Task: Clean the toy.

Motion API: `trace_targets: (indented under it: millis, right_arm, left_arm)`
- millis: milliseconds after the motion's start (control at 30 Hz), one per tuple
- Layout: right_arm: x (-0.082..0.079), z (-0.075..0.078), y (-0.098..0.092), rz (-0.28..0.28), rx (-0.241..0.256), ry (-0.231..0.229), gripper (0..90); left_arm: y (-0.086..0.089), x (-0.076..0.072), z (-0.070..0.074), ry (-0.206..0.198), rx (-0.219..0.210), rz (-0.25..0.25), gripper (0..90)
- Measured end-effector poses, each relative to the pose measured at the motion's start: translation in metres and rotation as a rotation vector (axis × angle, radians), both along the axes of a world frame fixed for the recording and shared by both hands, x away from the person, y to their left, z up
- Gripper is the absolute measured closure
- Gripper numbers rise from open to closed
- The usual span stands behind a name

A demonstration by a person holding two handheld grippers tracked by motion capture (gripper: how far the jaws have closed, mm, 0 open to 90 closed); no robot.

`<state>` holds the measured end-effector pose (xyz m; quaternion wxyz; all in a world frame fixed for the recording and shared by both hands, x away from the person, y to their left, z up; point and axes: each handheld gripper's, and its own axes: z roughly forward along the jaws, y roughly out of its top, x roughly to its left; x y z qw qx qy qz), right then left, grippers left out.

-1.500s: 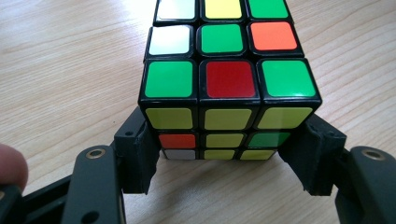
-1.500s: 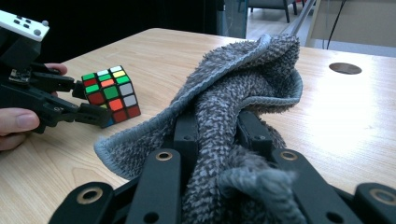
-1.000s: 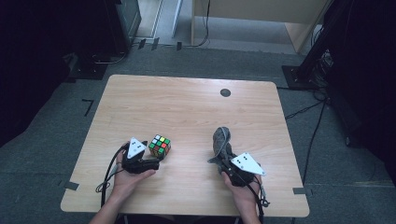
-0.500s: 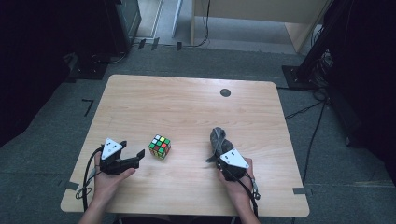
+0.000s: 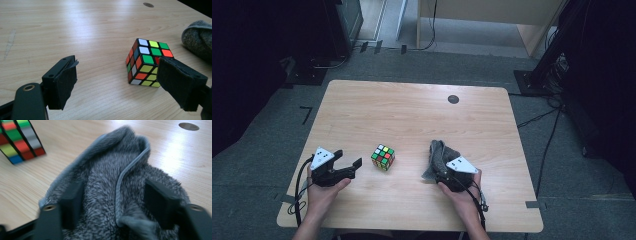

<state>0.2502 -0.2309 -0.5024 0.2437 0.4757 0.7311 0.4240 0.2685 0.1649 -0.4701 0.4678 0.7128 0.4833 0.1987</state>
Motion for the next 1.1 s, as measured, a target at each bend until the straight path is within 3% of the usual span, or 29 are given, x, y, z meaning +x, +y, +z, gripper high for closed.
trace_targets:
  millis: [233, 367, 567, 900, 1100]
  right_arm:
    - [-0.003, 0.035, -0.01, 0.045, 0.084, 0.01, 10.7]
    - [-0.008, 0.044, -0.021, 0.061, 0.043, 0.019, 1.0]
    - [-0.023, 0.053, -0.053, 0.034, 0.052, 0.016, 0.0]
    - [-0.044, 0.047, -0.115, -0.088, 0.072, 0.043, 0.0]
    - [-0.057, 0.033, -0.144, -0.146, 0.06, 0.074, 0.0]
  left_arm:
    - [0.008, 0.001, 0.011, -0.019, 0.015, -0.011, 16.8]
    - [0.015, -0.002, 0.014, -0.016, 0.015, -0.019, 16.8]
    - [0.025, -0.012, 0.015, -0.012, 0.0, -0.027, 16.8]
    - [0.037, -0.032, 0.01, 0.005, 0.0, -0.055, 15.9]
    - [0.05, -0.042, -0.006, 0.039, 0.028, -0.05, 14.8]
